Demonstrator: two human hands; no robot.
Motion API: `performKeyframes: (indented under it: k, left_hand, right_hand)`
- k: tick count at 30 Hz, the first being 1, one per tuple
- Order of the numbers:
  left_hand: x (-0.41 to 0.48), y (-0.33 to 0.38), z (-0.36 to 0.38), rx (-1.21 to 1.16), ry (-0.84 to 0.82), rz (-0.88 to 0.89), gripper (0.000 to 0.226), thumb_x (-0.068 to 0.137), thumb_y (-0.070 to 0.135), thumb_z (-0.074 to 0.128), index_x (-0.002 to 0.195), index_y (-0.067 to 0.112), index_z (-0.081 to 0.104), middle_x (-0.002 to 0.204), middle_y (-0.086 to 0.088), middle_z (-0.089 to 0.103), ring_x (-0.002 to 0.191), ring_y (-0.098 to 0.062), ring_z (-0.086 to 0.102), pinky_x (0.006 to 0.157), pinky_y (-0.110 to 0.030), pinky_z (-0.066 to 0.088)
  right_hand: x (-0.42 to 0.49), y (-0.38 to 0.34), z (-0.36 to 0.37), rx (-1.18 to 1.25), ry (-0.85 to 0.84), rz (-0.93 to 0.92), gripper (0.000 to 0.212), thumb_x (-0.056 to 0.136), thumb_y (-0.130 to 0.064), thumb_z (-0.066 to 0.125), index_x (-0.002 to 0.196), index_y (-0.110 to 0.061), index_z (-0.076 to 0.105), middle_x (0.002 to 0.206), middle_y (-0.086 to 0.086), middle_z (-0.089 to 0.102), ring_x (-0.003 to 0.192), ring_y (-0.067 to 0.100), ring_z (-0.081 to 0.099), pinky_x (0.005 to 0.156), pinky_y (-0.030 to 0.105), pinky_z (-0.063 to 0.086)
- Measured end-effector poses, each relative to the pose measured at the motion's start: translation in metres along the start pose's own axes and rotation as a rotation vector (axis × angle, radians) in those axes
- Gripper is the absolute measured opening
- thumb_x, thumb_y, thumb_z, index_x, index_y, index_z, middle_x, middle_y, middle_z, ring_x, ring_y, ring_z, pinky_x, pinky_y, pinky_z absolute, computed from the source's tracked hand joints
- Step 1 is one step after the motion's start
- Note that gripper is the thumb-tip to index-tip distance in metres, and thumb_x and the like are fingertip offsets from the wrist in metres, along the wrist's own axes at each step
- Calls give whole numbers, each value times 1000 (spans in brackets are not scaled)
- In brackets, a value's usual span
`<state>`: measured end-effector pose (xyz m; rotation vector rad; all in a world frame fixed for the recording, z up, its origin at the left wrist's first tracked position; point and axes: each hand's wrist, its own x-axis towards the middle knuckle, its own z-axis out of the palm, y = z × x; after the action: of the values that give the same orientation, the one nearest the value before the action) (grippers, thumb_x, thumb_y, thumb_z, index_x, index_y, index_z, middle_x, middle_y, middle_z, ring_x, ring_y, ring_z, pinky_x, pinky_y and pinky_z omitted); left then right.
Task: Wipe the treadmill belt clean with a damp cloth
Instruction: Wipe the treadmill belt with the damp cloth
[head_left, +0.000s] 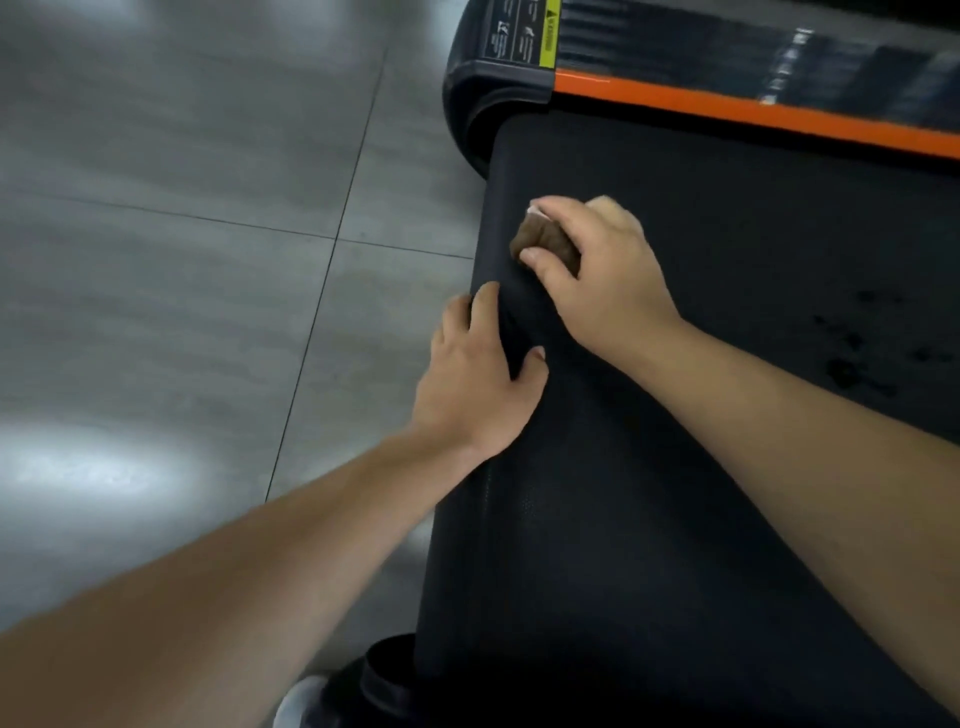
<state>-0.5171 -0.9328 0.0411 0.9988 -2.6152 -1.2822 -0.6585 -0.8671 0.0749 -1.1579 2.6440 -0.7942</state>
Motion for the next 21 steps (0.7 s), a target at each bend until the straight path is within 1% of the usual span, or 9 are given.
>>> performKeyframes:
  k: [2, 6, 9, 10, 11, 13, 15, 17, 21]
  left_hand:
    - [7, -3, 5, -71, 11, -1, 77, 95, 46, 55, 157, 25, 15, 153, 3, 28, 138, -19, 36, 103, -39, 44]
    - [13, -6, 16, -123, 45, 38, 81, 91, 53, 48, 157, 27, 11, 152, 4, 26, 131, -22, 43, 100, -47, 49]
    - [14, -12, 18, -138, 52, 50, 80, 93, 54, 48, 158, 30, 7, 154, 10, 22, 136, -16, 39, 103, -40, 46]
    - [14, -12, 18, -144, 48, 51, 81, 93, 54, 48, 158, 31, 6, 154, 11, 20, 138, -15, 37, 104, -38, 44]
    - [14, -12, 18, -155, 46, 48, 81, 94, 55, 48, 158, 32, 5, 155, 12, 19, 139, -14, 36, 105, -36, 42]
    - [13, -12, 18, -188, 45, 41, 81, 94, 55, 49, 158, 34, 4, 155, 15, 18, 139, -12, 36, 105, -34, 41]
    - [12, -11, 16, -208, 42, 31, 81, 93, 55, 49, 158, 36, 4, 155, 17, 19, 137, -11, 38, 105, -34, 41]
    - [12, -12, 15, -241, 52, 23, 81, 92, 55, 51, 158, 37, 6, 155, 18, 20, 137, -11, 39, 106, -34, 41]
    - [10, -12, 12, -276, 12, 23, 82, 92, 54, 53, 158, 38, 5, 157, 20, 17, 140, -12, 38, 109, -36, 39]
  right_hand:
    - [8, 3, 11, -26, 17, -55, 40, 96, -38, 59, 134, -29, 56, 117, 0, 54, 115, 24, 49, 102, 46, 42]
    - [5, 16, 20, -55, 8, -229, 40, 92, -39, 60, 130, -27, 57, 112, 1, 52, 109, 23, 49, 97, 43, 43]
    - [30, 23, 16, -98, -77, -354, 35, 93, -35, 62, 127, -26, 60, 110, 4, 51, 107, 22, 50, 90, 37, 44]
    - [49, 27, 16, -138, -59, -365, 33, 94, -34, 63, 125, -25, 61, 111, 6, 52, 107, 23, 50, 90, 38, 44]
    - [72, 31, 15, -171, -8, -341, 32, 94, -35, 63, 124, -24, 62, 111, 7, 52, 109, 26, 51, 91, 40, 44]
    - [118, 36, 13, -163, 115, -179, 30, 95, -38, 60, 120, -23, 62, 112, 4, 51, 113, 29, 52, 96, 41, 44]
    - [132, 34, 19, -139, 180, -80, 28, 95, -41, 59, 116, -22, 62, 109, 0, 48, 113, 28, 52, 98, 42, 43]
    - [110, 28, 27, -179, 123, -172, 26, 94, -42, 60, 113, -23, 63, 109, -1, 50, 110, 26, 53, 97, 44, 43]
    - [68, 29, 13, -152, -96, -435, 22, 92, -40, 66, 107, -24, 66, 102, -1, 55, 97, 17, 54, 86, 35, 43]
